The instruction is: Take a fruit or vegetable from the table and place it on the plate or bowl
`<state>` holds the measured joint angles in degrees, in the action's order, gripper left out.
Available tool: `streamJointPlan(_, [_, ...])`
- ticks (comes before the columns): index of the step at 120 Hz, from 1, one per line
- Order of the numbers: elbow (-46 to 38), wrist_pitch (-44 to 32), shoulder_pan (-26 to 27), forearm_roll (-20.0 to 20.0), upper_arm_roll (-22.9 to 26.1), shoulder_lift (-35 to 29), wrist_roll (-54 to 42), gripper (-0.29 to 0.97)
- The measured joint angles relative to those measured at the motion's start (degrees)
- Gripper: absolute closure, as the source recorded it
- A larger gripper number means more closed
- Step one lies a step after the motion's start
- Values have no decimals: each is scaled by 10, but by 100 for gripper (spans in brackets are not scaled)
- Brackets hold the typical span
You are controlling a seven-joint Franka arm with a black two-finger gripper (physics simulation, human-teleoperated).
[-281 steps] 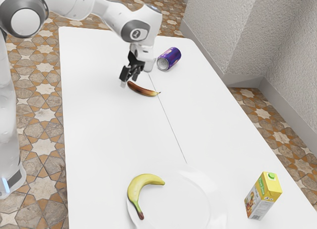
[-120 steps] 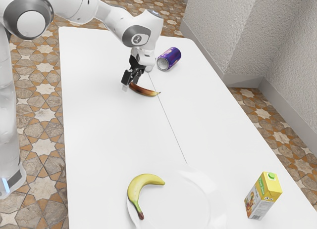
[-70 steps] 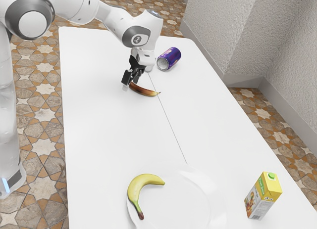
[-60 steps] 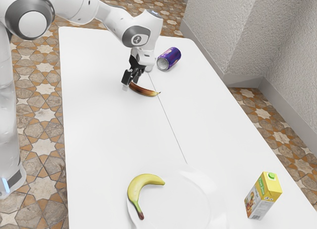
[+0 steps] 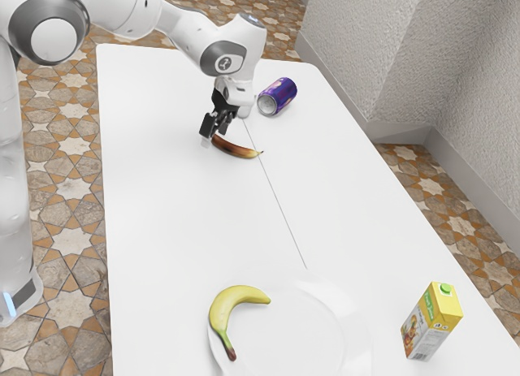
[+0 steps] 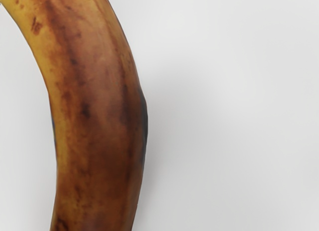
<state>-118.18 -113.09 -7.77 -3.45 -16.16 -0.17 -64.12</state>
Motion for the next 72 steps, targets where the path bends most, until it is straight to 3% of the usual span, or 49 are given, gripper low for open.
streamJointPlan(42, [1,-2,-7,0,7,1,-1,0])
streamJointPlan(72, [9,2,-41,0,44,0,-2,0])
